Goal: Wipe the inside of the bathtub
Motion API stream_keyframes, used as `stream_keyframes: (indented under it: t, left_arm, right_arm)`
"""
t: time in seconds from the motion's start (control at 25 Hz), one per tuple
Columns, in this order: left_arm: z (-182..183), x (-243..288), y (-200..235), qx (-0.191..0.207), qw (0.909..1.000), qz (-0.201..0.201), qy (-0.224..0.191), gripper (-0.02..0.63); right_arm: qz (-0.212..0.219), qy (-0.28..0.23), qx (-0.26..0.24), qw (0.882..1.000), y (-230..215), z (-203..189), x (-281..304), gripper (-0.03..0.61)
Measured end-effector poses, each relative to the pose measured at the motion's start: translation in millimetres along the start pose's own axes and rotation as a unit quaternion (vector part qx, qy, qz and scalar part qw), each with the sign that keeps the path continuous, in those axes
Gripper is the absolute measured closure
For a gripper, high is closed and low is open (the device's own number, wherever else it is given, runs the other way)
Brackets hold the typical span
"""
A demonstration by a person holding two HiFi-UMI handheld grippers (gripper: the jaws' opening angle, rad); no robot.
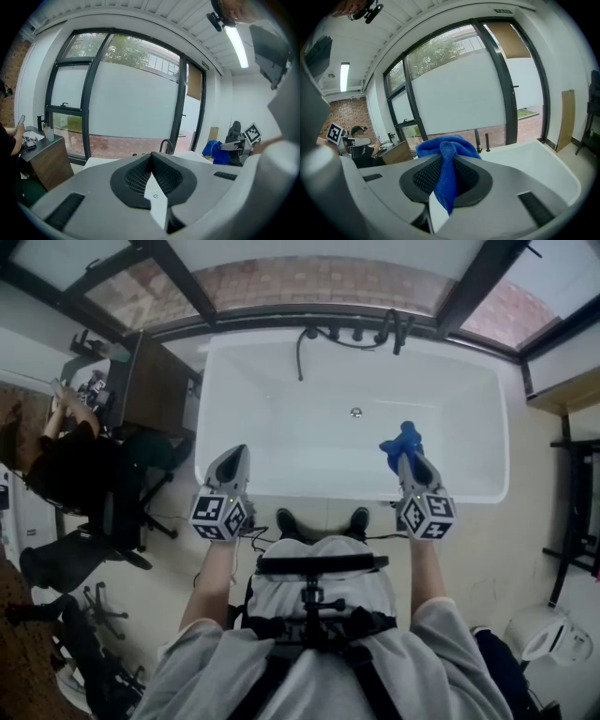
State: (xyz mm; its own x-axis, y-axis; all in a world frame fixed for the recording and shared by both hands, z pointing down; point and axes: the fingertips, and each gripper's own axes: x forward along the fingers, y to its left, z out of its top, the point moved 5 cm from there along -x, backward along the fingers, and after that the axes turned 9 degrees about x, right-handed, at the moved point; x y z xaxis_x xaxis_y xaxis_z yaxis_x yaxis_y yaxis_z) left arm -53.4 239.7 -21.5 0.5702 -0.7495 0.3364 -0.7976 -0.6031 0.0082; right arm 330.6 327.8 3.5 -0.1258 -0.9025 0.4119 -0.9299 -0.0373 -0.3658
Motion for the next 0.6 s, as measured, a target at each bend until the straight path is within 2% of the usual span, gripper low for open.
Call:
stream_keyframes:
  t: [0.6]
  left_arm:
    - [-1, -4, -11, 0.004, 0.9999, -0.012, 0.001, 0.615]
  right_arm:
    - [-0.005, -0.004, 0.009, 1.0, -1, -7, -16, 0.511]
